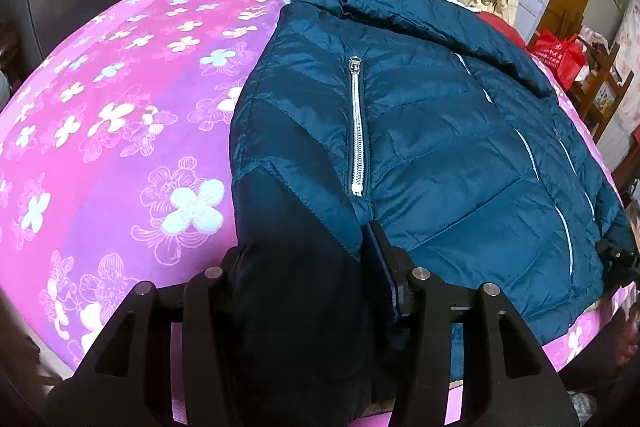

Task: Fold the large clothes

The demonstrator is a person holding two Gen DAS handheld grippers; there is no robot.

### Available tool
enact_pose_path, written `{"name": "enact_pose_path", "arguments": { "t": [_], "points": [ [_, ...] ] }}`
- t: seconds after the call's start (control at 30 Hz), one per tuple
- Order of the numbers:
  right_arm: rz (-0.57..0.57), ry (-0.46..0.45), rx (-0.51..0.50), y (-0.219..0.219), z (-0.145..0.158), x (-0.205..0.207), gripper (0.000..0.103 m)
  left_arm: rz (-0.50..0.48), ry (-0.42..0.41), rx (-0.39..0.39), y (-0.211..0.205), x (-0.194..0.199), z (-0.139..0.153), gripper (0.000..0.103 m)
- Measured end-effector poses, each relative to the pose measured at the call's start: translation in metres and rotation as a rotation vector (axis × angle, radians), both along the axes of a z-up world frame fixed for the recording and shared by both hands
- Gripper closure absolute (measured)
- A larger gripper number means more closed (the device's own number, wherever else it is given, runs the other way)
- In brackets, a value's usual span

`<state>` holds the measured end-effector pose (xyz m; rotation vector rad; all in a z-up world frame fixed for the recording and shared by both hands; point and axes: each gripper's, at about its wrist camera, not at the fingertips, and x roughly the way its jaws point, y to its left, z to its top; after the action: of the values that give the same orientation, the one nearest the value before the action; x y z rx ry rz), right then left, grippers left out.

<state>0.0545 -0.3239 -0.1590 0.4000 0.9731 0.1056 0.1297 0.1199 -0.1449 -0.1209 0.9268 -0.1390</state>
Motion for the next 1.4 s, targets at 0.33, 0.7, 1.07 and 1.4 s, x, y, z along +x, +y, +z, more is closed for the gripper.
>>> {"name": "enact_pose_path", "arguments": {
  "t": [0.33, 0.7, 1.07, 1.4],
  "points": [
    [-0.006, -0.043, 0.052, -0.006, -0.002, -0.007, 0.059, 0.009, -0.017, 0.041, -0.006, -0.001, -0.002, 0.048],
    [0.033, -0.053, 0.111, -0.010, -0.005, -0.015, 0.059, 0.047, 0.005, 0.152, -0.022, -0.004, 0.001, 0.046],
    [-0.014, -0.037, 0.135, -0.014, -0.007, -0.017, 0.074, 0.070, 0.032, 0.237, -0.042, -0.012, 0.021, 0.082],
    [0.033, -0.038, 0.149, -0.021, 0.013, -0.021, 0.084, 0.083, -0.056, 0.188, -0.041, -0.038, 0.065, 0.091]
  ]
}}
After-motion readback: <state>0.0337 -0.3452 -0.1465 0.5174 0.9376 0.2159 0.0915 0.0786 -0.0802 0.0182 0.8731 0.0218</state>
